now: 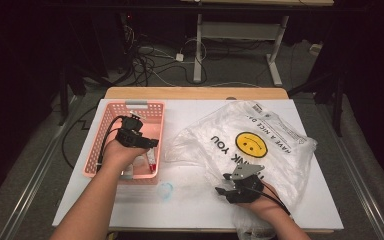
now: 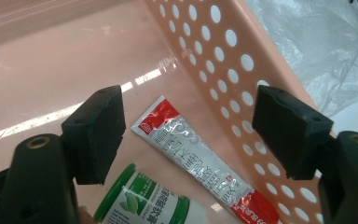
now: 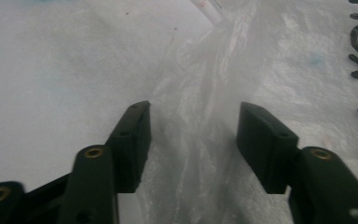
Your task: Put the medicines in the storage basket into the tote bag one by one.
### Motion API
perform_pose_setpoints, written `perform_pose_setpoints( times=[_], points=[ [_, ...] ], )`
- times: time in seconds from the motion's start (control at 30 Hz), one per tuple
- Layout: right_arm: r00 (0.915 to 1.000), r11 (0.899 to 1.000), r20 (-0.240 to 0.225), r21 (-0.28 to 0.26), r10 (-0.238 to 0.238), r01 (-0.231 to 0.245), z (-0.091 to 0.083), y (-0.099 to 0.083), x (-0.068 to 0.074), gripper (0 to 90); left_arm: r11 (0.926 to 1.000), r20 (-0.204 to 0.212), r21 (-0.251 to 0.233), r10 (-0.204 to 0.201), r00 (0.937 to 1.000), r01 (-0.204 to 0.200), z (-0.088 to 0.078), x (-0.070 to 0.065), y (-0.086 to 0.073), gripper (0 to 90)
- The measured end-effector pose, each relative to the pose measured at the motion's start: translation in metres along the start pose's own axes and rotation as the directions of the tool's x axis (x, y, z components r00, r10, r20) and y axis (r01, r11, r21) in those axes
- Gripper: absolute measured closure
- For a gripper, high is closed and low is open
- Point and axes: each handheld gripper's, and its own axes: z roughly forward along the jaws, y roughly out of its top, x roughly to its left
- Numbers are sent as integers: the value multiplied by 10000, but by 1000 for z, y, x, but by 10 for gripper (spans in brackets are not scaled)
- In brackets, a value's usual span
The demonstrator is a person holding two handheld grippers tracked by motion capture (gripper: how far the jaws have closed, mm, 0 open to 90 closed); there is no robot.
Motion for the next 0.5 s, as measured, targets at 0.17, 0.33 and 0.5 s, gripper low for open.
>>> perform_pose_setpoints(
  times=[0.17,0.33,0.5],
  points=[
    [9997,9999,194,-47,153,-152,-1,0,-4,604,10000,-28,-6,-3,10000,3,0,0,0,248],
    [9986,9990,286,-59,436,-434,-2,-1,-9,730,10000,-72,96,11,10000,-11,3,0,0,256],
    [9970,9978,423,-98,655,-651,-2,-1,-13,844,9997,-197,250,-23,9998,28,4,-1,1,257]
  ],
)
